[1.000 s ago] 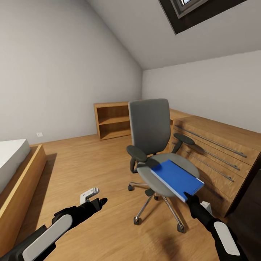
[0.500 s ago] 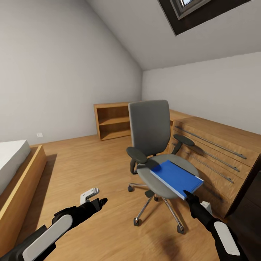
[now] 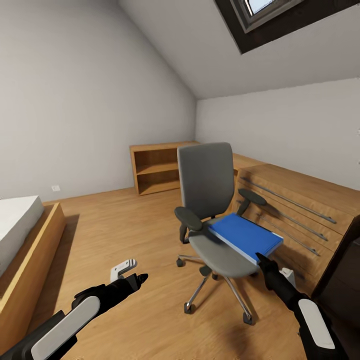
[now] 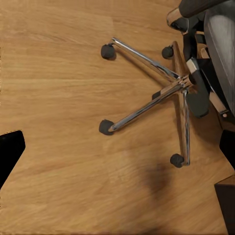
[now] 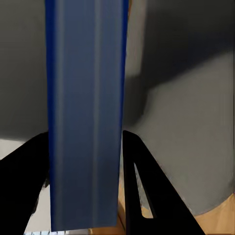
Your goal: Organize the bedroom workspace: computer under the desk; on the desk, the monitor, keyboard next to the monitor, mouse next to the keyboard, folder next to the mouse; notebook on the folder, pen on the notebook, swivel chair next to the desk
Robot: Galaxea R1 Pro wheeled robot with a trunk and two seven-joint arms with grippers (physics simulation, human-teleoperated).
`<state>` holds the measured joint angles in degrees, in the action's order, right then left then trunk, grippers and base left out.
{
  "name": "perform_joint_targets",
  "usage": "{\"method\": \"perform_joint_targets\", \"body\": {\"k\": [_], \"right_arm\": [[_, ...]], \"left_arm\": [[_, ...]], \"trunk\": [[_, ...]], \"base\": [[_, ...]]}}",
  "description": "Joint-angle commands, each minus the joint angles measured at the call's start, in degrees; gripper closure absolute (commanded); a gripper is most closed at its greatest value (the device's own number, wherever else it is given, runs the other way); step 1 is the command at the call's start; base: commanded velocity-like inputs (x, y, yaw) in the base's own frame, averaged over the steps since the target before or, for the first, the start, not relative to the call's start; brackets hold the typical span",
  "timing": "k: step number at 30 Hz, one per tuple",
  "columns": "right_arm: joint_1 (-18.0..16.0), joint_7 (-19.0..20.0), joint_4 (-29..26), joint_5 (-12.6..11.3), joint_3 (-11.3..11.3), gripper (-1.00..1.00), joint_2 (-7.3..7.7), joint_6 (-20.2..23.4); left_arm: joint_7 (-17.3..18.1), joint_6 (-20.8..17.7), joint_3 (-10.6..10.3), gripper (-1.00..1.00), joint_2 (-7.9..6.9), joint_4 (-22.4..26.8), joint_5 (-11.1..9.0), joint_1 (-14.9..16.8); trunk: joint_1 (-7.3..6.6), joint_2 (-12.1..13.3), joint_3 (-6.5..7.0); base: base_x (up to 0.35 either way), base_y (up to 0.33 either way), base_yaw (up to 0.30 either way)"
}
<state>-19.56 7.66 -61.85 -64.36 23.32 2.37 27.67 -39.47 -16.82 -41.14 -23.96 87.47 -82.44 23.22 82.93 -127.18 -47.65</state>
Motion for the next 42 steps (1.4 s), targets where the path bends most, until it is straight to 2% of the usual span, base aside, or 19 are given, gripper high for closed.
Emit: {"method": "perform_joint_targets", "body": {"k": [1, 6, 11, 15, 20, 23, 28, 30, 31, 33, 34, 36, 42], "right_arm": [[0.0, 0.4, -0.2, -0.1, 0.1, 1.0, -0.01, 0.4], [0.0, 1.6, -1.7, 0.0, 0.2, 1.0, -0.07, 0.3], [0.2, 2.1, -8.6, 0.1, 0.2, 1.0, -0.49, 0.1], [0.3, 2.1, -10.7, 0.1, 0.2, 1.0, -0.94, 0.1], [0.5, 1.9, -15.9, 0.1, 0.2, 1.0, -1.18, 0.8], [0.9, 2.1, -17.2, 0.1, 0.2, 1.0, -1.13, 2.9], [1.2, 2.3, -18.3, 0.1, 0.2, 1.0, -1.07, 3.7], [1.6, 2.3, -19.6, 0.1, 0.3, 1.0, -1.09, 3.9], [2.2, 2.3, -21.4, 0.0, 0.3, 1.0, -1.25, 4.0], [2.4, 2.3, -21.6, 0.0, 0.3, 1.0, -1.27, 4.0], [2.9, 1.6, -22.0, 0.1, 0.3, 1.0, -1.39, 3.7], [2.9, 0.1, -22.5, 0.0, 0.3, 1.0, -1.44, 3.6], [2.9, -0.1, -22.8, 0.0, 0.4, 1.0, -1.41, 3.5]], "left_arm": [[-0.3, 0.0, -0.1, -1.0, -0.04, 0.1, -0.3, 0.1], [-0.3, -0.1, -0.1, -1.0, -0.04, 0.1, -0.3, 0.1], [-0.3, -0.1, -0.1, -1.0, 0.03, 0.0, -0.3, 0.1], [-0.3, -0.1, -0.1, -1.0, 0.02, -0.1, -0.3, 0.1], [-0.3, -0.1, -0.2, -1.0, 0.02, -0.7, -0.3, 0.1], [-0.3, -0.1, -0.1, -1.0, 0.0, -0.8, -0.3, 0.1], [-0.3, -0.1, -0.3, -1.0, 0.04, -1.0, -0.3, 0.1], [-0.3, -0.1, -0.4, -1.0, 0.33, -2.1, -0.1, 0.1], [-0.3, 0.0, -0.2, -1.0, 0.99, -2.8, 0.1, 0.1], [-0.3, 0.0, -0.3, -1.0, 1.09, -2.8, 0.1, 0.1], [-0.5, 1.0, -1.1, -1.0, 1.46, -2.7, 2.3, 0.1], [-1.1, 1.2, -1.7, -1.0, 3.07, -2.7, 5.1, 0.1], [-1.8, 1.2, -1.6, -1.0, 3.2, -2.7, 5.4, 0.1]], "trunk": [[-0.26, 0.4, 0.13], [-1.36, 2.4, 1.02], [-2.46, 4.4, 1.92], [-3.33, 6.0, 2.64], [-4.43, 8.0, 3.54], [-5.09, 9.2, 4.08], [-6.19, 11.2, 4.97], [-6.63, 12.0, 5.33], [-6.85, 12.4, 5.51], [-7.29, 13.2, 5.87], [-7.51, 13.6, 6.05], [-7.95, 14.4, 6.41], [-9.26, 16.8, 7.49]], "base": [[-0.279, 0.0, 0.0], [-0.308, 0.0, 0.0], [-0.102, 0.0, 0.0], [-0.012, 0.0, 0.0], [-0.001, 0.0, 0.0], [0.0, 0.0, 0.0], [0.0, 0.0, 0.0], [0.0, 0.0, 0.0], [0.0, 0.0, 0.0], [0.0, 0.0, 0.0], [0.0, 0.0, 0.0], [0.0, 0.0, 0.0], [0.0, 0.0, -0.134]]}}
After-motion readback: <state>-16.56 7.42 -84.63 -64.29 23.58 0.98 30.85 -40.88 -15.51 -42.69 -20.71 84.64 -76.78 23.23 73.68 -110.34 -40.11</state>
